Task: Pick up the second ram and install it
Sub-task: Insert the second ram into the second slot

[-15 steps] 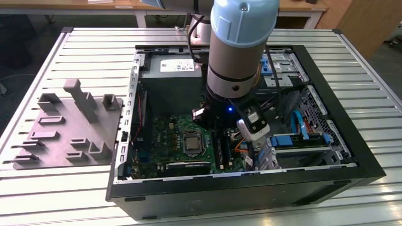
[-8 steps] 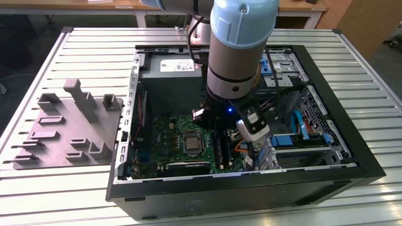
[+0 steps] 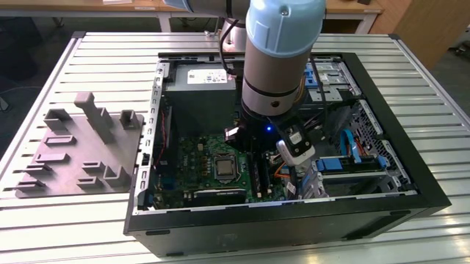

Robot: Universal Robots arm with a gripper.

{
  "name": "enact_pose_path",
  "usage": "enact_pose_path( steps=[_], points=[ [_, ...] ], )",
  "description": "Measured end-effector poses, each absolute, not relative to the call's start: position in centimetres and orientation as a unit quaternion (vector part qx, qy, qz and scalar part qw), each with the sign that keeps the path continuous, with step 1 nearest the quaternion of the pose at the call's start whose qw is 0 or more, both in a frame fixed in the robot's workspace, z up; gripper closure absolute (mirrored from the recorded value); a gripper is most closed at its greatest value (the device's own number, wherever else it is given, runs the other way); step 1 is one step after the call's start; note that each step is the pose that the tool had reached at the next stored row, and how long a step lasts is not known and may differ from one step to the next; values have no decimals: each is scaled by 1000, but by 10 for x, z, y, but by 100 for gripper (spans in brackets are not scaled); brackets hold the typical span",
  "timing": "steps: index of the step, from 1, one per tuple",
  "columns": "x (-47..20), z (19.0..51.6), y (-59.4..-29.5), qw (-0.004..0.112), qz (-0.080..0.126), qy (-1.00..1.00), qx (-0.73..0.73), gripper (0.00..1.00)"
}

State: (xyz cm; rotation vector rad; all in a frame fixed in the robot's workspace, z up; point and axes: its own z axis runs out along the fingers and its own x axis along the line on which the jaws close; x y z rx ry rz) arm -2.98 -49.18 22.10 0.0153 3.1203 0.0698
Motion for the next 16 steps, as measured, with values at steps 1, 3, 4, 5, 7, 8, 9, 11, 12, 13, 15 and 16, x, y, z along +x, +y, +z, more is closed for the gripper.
enact_pose_path(
  steps=[1,3,4,5,7,8,9,11,12,13,15,16],
  points=[
    [-30,221,-492,10,22,1000,5,89],
    [-30,221,-492,10,22,1000,5,89],
    [-30,221,-492,10,22,1000,5,89],
    [-30,221,-492,10,22,1000,5,89],
    [-30,219,-492,10,22,1000,5,89],
    [-30,219,-492,10,22,1000,5,89],
    [-30,219,-492,10,22,1000,5,89],
    [-30,219,-492,10,22,1000,5,89],
    [-30,218,-492,10,22,1000,5,89],
    [-30,217,-492,10,22,1000,5,89],
    [-30,216,-492,10,22,1000,5,89],
    [-30,216,-492,10,22,1000,5,89]
  ],
)
